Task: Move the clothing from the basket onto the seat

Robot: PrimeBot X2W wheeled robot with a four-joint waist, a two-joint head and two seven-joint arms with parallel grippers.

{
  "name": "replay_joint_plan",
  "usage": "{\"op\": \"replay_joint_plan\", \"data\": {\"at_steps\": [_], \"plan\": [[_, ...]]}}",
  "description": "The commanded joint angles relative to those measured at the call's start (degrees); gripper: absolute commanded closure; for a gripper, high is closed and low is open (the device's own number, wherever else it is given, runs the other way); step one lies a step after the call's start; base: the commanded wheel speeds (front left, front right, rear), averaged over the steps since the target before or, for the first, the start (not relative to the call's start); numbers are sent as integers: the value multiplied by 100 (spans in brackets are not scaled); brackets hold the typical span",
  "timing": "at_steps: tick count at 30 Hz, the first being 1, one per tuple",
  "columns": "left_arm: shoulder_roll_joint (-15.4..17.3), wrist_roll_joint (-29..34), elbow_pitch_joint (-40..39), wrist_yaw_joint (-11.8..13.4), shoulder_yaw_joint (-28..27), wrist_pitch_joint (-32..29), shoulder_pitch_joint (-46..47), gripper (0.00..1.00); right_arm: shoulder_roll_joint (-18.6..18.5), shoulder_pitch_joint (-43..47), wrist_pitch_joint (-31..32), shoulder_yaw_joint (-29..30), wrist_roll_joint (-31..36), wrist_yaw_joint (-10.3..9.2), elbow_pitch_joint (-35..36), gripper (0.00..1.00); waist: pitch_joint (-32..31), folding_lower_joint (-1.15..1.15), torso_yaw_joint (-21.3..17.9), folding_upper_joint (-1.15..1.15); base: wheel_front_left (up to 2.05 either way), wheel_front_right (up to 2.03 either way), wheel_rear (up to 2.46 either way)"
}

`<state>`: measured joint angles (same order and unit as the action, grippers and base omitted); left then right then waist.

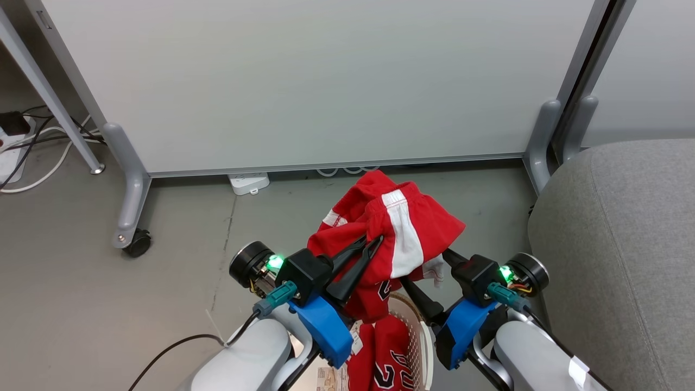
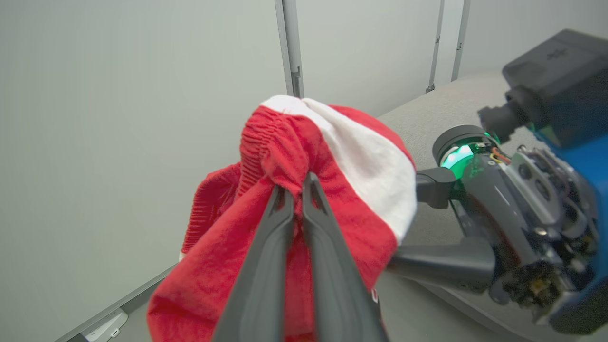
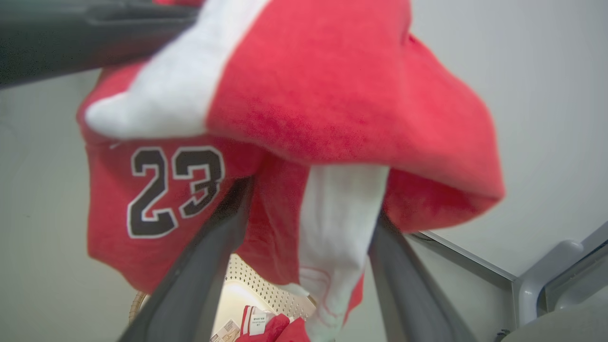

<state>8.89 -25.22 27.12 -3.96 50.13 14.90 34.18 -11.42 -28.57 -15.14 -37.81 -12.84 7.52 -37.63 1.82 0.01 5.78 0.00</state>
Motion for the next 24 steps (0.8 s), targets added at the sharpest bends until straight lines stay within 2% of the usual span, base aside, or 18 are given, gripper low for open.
{"op": "replay_joint_plan", "data": {"at_steps": [1,2,3,24], "plan": [[16,2,-18,2,-10,27,73,100,-10,-88,-2,-48,-79,-6,-14,22,5,-1,-4,0,0,0,0],[15,1,-12,2,-8,26,76,100,-7,-103,-2,-93,-113,-6,-32,75,9,-1,-6,0,0,0,0],[15,0,-8,1,-8,23,80,100,-12,-123,-2,-135,-137,-6,-43,100,13,-1,-9,0,0,0,0],[50,-28,50,8,-43,35,58,100,-105,-166,-2,-395,-469,-6,-67,100,-11,-1,-60,0,0,0,0]]}}
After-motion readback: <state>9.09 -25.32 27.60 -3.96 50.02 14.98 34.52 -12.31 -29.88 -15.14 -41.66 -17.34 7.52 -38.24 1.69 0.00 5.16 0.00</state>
